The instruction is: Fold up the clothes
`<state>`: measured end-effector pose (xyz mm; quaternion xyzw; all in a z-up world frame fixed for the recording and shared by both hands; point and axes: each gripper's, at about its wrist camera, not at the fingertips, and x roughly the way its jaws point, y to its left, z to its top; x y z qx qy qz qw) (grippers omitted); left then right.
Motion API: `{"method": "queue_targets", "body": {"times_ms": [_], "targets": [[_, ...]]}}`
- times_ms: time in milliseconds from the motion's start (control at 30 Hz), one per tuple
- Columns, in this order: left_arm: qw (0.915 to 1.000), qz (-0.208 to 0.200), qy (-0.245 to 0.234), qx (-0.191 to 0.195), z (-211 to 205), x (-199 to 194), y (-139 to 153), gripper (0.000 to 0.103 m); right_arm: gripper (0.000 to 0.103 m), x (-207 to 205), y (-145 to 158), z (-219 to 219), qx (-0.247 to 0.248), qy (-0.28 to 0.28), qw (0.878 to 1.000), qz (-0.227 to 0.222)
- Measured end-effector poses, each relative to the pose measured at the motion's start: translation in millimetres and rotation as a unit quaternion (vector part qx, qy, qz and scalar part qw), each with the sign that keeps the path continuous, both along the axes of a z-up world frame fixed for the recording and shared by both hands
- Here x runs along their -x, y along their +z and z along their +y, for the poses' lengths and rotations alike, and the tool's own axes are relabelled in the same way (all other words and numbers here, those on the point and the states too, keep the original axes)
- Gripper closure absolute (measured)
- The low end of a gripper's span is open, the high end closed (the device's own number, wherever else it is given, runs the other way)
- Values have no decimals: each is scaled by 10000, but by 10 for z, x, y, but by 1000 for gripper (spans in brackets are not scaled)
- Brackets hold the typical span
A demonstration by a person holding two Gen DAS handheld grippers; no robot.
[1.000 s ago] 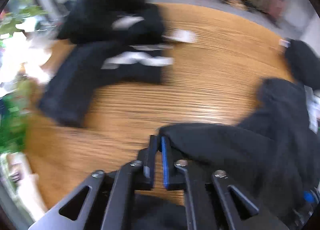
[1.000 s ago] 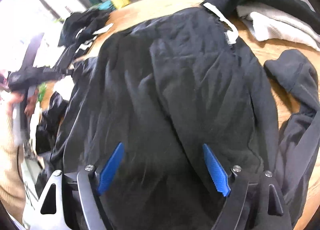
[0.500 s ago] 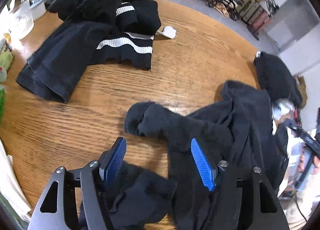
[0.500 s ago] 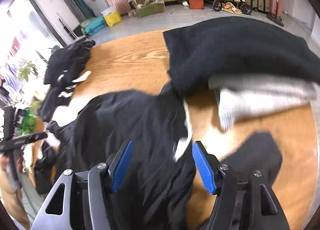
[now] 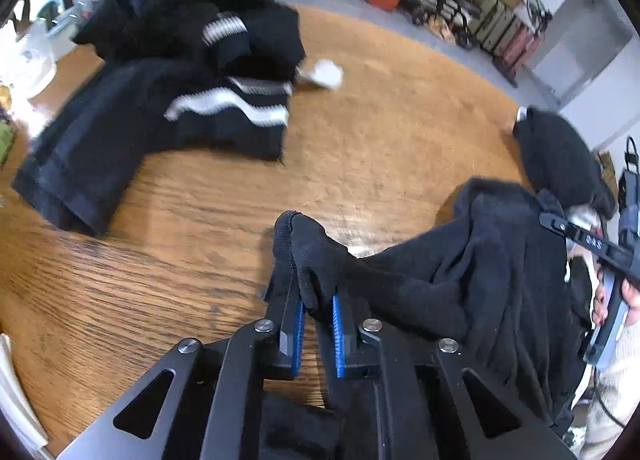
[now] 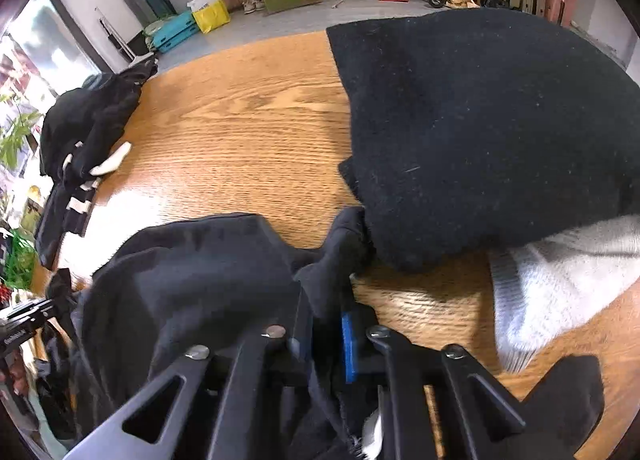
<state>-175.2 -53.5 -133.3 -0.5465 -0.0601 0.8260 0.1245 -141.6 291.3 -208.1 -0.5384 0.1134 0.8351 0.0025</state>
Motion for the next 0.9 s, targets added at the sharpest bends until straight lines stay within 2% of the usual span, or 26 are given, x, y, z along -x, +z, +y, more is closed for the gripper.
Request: {"method": "queue_targets", "body": {"times_ms": [133,200,233,333,400,433,467,500,533,600,633,733,800,867,900], "targets": [[9972,637,377,-129,-288,34,465,95,93,-82,488,-127,-99,210,9974,685],[9883,1380,645,20,-451,9,871,95,93,-86,808,-204,-207,316,9929,1129],[9844,1584,762,53,-508,56,1016,95,94,-85,995,-250,-290,361,9891,1398],[9743,1971,1086,89,-652,271,1374,95,94,-30,1595,-349,-514,461,9735,2181],[9661,2226,1301,113,-747,414,1612,92,93,155,1839,-387,-572,340,9694,2362],[9616,2353,1408,125,-795,486,1731,87,90,291,1955,-393,-560,240,9676,2450],[9617,2204,1592,355,-829,618,1738,65,76,442,2015,-391,-601,53,9671,2471],[9619,1943,1803,668,-858,774,1701,36,44,599,2050,-385,-664,-169,9668,2462],[9618,1818,1922,703,-915,821,1653,30,24,694,2037,-385,-621,-347,9674,2430],[9626,1701,2058,460,-1065,772,1541,29,23,834,1970,-387,-445,-664,9688,2346],[9632,1661,2097,255,-1153,695,1479,28,23,815,1878,-402,-310,-590,9724,2238],[9758,1273,1777,-59,-1231,371,1141,28,23,645,1530,-462,153,-75,9832,1819],[9921,700,1019,190,-1047,100,796,28,26,353,1169,-599,143,395,9896,1376],[9973,242,316,617,-772,-156,488,28,33,-39,780,-780,167,934,9907,971],[9961,30,-53,877,-601,-290,332,28,35,-208,625,-850,159,1136,9902,791]]}}
